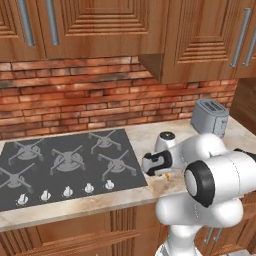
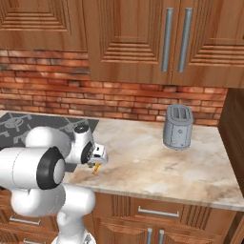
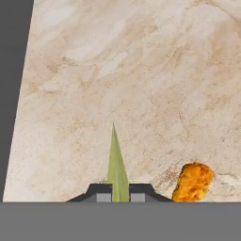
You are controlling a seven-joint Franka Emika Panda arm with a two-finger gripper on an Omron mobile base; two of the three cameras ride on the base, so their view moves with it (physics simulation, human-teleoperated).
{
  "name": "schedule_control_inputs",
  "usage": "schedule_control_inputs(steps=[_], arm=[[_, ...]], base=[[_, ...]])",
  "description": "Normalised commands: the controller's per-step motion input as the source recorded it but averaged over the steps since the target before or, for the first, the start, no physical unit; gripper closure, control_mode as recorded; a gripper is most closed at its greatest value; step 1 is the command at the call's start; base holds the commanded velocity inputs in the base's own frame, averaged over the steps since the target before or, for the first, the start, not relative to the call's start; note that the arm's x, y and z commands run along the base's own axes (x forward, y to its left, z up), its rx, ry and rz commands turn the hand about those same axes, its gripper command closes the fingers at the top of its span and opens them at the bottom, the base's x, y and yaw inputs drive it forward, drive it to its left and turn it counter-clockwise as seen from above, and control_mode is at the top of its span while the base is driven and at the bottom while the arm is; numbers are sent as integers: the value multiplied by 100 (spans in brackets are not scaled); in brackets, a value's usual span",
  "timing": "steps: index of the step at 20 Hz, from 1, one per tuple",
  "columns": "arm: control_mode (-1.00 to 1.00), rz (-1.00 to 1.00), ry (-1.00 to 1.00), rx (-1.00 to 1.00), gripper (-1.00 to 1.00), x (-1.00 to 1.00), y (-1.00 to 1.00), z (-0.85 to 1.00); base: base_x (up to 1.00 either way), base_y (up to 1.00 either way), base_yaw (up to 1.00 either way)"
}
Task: Open the fridge, remove the mango, lemon wedge, and shrimp, and place them on any counter.
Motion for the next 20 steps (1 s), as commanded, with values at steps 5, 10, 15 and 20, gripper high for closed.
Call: schedule_control_inputs(steps=[5,10,15,20], arm=[[-100,0,-4,0,-100,0,5,-47],[-100,0,-13,0,-100,-9,0,-19],[-100,0,-29,0,-100,-38,0,26],[-100,0,-28,0,-100,-31,0,62]], base=[[0,0,0],[0,0,0],[0,0,0],[0,0,0]])
